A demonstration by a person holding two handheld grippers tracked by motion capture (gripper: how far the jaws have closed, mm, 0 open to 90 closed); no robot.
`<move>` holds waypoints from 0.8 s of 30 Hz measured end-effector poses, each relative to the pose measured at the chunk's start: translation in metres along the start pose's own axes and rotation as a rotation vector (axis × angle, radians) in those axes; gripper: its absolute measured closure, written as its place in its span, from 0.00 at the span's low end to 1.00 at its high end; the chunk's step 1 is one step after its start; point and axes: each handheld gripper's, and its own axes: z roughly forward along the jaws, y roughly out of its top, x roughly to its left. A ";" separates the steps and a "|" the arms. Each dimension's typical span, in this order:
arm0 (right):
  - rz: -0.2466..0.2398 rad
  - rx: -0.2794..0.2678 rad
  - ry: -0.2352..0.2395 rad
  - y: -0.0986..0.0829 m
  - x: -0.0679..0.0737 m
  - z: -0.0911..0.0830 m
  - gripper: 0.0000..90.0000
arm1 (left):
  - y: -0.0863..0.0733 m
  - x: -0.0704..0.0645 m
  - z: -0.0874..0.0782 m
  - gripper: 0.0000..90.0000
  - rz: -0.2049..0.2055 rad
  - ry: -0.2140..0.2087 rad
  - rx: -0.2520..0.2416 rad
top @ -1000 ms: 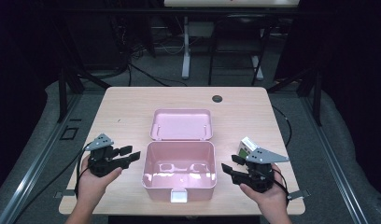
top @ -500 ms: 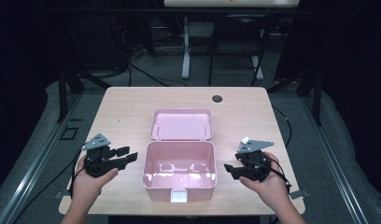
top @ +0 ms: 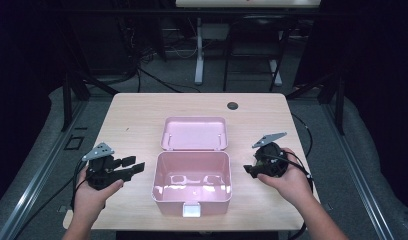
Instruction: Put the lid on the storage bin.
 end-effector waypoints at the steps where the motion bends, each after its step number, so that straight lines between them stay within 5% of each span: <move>1: 0.011 0.015 0.009 0.001 -0.002 0.001 0.49 | 0.000 0.000 0.000 0.58 0.000 0.000 0.000; 24: -0.046 0.237 -0.037 0.027 -0.032 0.004 0.49 | -0.002 0.004 0.002 0.55 -0.017 0.006 0.021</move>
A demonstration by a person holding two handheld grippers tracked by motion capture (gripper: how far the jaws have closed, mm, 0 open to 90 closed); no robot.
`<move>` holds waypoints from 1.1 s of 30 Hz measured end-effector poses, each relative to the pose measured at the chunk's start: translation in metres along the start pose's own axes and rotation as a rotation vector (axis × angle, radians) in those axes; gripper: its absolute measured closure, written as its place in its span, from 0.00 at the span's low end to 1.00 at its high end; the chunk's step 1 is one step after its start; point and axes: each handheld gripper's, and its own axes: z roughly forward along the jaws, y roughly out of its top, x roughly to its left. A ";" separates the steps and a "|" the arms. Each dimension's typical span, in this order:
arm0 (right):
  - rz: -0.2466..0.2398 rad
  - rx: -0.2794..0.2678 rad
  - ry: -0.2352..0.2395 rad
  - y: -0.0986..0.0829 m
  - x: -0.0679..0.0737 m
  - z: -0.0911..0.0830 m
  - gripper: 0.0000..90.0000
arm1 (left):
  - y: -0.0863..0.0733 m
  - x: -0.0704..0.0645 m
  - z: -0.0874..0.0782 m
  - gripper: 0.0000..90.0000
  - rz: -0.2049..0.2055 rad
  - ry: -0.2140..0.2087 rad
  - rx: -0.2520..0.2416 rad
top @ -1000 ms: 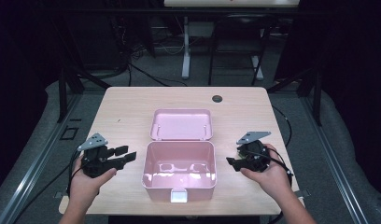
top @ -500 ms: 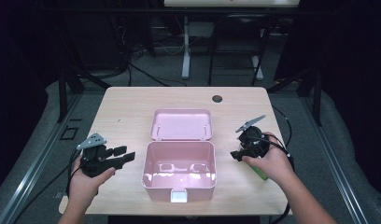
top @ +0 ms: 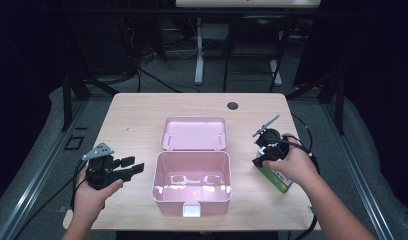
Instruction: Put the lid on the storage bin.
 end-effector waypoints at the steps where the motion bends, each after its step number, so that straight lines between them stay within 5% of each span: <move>1: 0.004 0.011 0.004 0.001 -0.002 0.000 0.49 | 0.000 0.000 0.000 0.55 0.000 0.004 0.002; 9: 0.013 0.150 0.009 0.005 -0.014 0.002 0.49 | 0.002 0.001 -0.005 0.55 -0.002 -0.003 -0.011; 33: 0.069 0.287 -0.020 0.000 -0.042 0.021 0.50 | 0.002 0.003 -0.005 0.55 -0.006 -0.001 -0.013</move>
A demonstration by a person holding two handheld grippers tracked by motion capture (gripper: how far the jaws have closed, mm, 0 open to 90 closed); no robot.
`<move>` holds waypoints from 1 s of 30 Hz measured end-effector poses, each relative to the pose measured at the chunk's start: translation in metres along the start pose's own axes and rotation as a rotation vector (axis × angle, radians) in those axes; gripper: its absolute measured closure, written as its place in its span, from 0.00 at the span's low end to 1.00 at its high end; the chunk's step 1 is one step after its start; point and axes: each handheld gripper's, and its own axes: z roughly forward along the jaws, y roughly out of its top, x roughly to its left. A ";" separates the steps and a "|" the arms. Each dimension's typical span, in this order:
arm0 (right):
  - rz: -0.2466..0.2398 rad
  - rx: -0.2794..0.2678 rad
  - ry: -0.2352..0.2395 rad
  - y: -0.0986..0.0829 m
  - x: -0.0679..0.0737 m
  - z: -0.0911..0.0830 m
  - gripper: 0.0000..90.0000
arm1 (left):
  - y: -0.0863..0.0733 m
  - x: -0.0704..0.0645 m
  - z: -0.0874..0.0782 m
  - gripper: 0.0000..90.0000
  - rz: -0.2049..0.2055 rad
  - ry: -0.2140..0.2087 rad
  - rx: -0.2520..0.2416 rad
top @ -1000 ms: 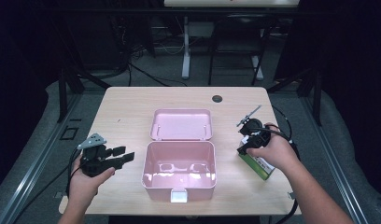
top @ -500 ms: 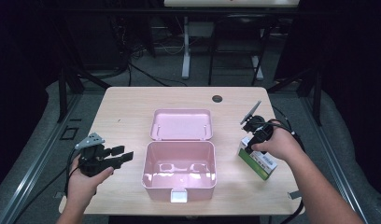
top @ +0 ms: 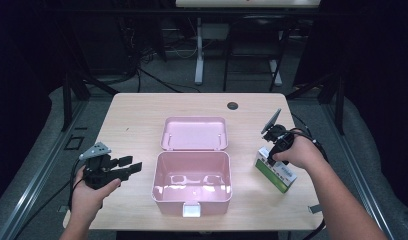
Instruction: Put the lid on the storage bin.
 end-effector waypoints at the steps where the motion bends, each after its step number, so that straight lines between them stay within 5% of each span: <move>1: 0.000 0.000 0.000 0.000 0.000 0.000 0.50 | 0.000 0.000 0.000 0.55 -0.002 0.002 0.001; 30: 0.048 0.051 0.041 -0.006 -0.007 0.030 0.58 | -0.001 0.004 -0.001 0.55 -0.017 0.001 0.009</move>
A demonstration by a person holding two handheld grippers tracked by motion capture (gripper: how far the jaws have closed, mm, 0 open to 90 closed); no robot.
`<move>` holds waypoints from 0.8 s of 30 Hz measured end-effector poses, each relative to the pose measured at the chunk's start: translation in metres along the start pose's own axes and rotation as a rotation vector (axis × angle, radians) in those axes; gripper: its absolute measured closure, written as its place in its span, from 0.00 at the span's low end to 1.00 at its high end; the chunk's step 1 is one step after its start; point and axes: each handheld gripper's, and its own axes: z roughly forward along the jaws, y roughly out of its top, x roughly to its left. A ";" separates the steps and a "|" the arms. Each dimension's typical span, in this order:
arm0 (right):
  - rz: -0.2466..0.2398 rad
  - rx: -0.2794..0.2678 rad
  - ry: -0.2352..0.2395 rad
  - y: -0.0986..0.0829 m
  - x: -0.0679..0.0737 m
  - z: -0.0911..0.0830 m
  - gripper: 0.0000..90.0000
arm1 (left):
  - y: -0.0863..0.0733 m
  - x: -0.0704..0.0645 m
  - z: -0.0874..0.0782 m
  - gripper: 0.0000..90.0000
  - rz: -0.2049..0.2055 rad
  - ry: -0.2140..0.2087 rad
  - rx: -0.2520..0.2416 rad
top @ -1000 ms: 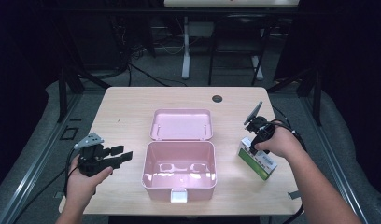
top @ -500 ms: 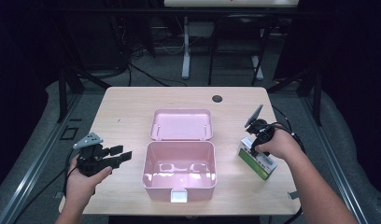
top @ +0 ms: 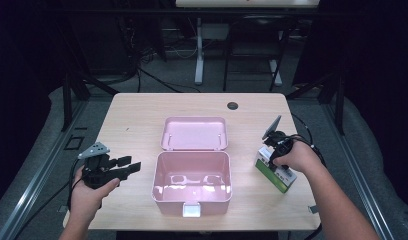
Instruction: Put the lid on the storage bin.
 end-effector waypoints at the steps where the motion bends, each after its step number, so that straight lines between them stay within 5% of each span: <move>1: 0.005 0.002 0.003 0.000 0.000 0.001 0.59 | 0.000 0.000 0.000 0.55 0.000 0.000 0.000; 24: 0.003 0.033 0.014 0.001 0.000 0.009 0.68 | -0.001 0.001 0.002 0.55 -0.004 0.002 -0.001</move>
